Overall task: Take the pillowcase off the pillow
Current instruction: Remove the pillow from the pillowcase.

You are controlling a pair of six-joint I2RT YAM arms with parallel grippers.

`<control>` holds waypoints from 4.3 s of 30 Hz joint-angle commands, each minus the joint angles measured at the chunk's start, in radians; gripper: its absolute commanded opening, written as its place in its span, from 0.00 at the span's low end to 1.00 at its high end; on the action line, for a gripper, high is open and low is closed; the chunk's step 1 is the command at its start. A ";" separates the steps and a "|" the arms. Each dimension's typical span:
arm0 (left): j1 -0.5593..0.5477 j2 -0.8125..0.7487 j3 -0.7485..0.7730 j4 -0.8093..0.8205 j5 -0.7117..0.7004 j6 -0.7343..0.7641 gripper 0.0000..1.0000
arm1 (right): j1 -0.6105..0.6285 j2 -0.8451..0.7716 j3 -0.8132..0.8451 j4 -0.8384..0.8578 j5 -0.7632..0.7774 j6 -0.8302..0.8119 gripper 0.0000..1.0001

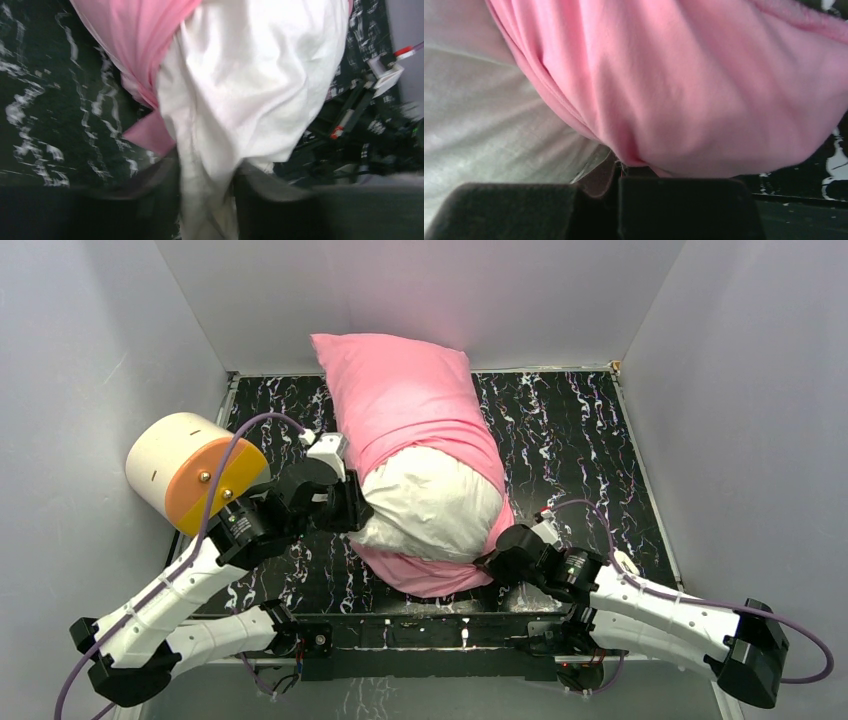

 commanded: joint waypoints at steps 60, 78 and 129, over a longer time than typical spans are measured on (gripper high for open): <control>-0.289 0.364 0.006 0.384 -0.466 0.722 0.00 | -0.027 -0.091 0.121 -0.459 0.333 0.016 0.00; -0.088 0.169 0.047 0.219 -0.263 0.548 0.00 | -0.163 -0.043 0.189 -0.282 0.119 -0.390 0.15; -0.071 0.112 0.053 0.133 -0.369 0.383 0.00 | -0.664 0.143 0.320 -0.304 0.102 -0.613 0.04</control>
